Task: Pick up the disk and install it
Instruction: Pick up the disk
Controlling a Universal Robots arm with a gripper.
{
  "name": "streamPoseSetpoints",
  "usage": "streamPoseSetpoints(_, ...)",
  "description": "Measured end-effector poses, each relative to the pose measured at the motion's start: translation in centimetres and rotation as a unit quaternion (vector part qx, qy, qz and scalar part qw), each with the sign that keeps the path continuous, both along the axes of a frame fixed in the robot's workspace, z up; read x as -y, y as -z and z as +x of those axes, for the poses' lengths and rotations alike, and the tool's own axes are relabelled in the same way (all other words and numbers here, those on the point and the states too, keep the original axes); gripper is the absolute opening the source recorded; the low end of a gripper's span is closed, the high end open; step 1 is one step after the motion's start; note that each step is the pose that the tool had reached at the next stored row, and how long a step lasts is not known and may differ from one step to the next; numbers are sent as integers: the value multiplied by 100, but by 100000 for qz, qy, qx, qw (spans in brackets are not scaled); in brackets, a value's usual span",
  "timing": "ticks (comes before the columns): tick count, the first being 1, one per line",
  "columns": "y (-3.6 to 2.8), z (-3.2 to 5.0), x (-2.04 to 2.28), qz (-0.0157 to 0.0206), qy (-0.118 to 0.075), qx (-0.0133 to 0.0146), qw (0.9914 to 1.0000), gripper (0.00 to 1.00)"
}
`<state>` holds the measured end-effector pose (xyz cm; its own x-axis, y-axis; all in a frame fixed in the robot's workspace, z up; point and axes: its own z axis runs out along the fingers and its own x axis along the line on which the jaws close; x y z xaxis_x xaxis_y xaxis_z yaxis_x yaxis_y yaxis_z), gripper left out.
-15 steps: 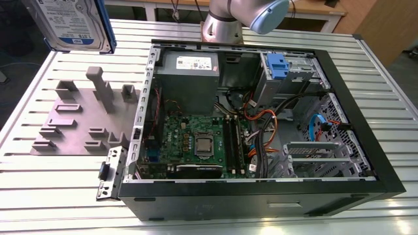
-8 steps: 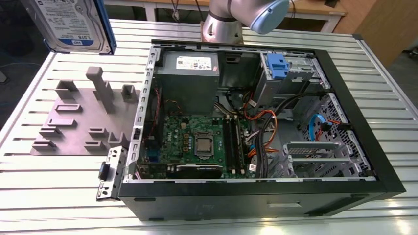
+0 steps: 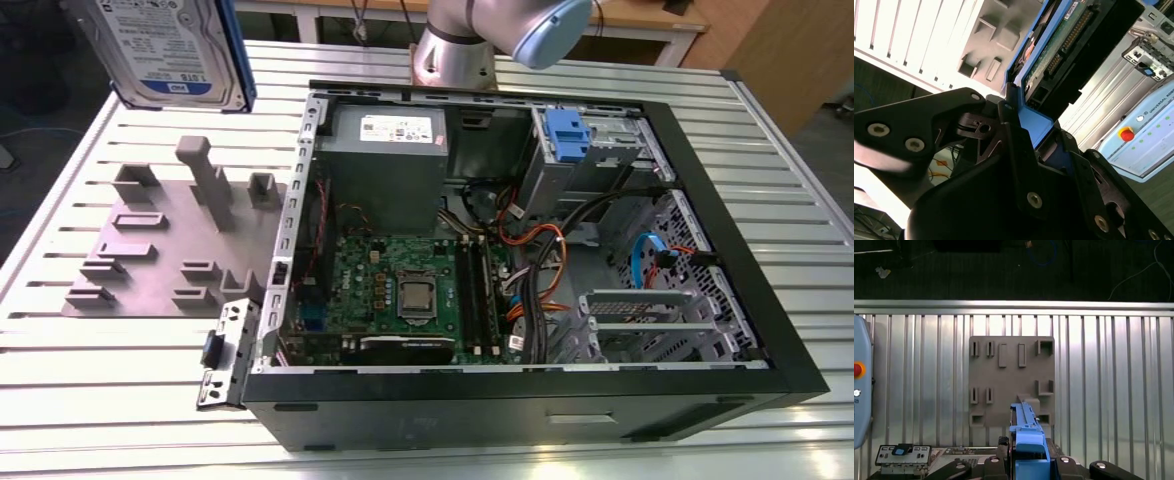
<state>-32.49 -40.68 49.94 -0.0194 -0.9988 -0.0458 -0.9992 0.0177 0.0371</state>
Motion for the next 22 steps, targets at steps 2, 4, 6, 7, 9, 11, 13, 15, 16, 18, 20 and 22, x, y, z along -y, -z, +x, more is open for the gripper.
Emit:
streamPoseSetpoints(2,0,17,0,-1,1,1,100000,36)
streamPoseSetpoints(4,0,43,0,-2,-2,1,100000,36)
streamPoseSetpoints(6,0,65,0,-1,0,1,100000,36)
streamPoseSetpoints(7,0,75,0,-1,0,2,100000,36)
streamPoseSetpoints(9,0,88,0,1,-1,2,100000,36)
streamPoseSetpoints(11,0,93,2,0,1,2,100000,36)
streamPoseSetpoints(13,0,98,5,-2,-1,0,100000,36)
streamPoseSetpoints(15,0,100,9,-2,-3,-2,100000,36)
streamPoseSetpoints(16,0,100,11,-3,-2,-3,100000,36)
streamPoseSetpoints(18,0,100,12,0,4,3,100000,36)
streamPoseSetpoints(20,0,100,13,-1,0,-2,100000,36)
streamPoseSetpoints(22,0,100,13,0,1,3,100000,36)
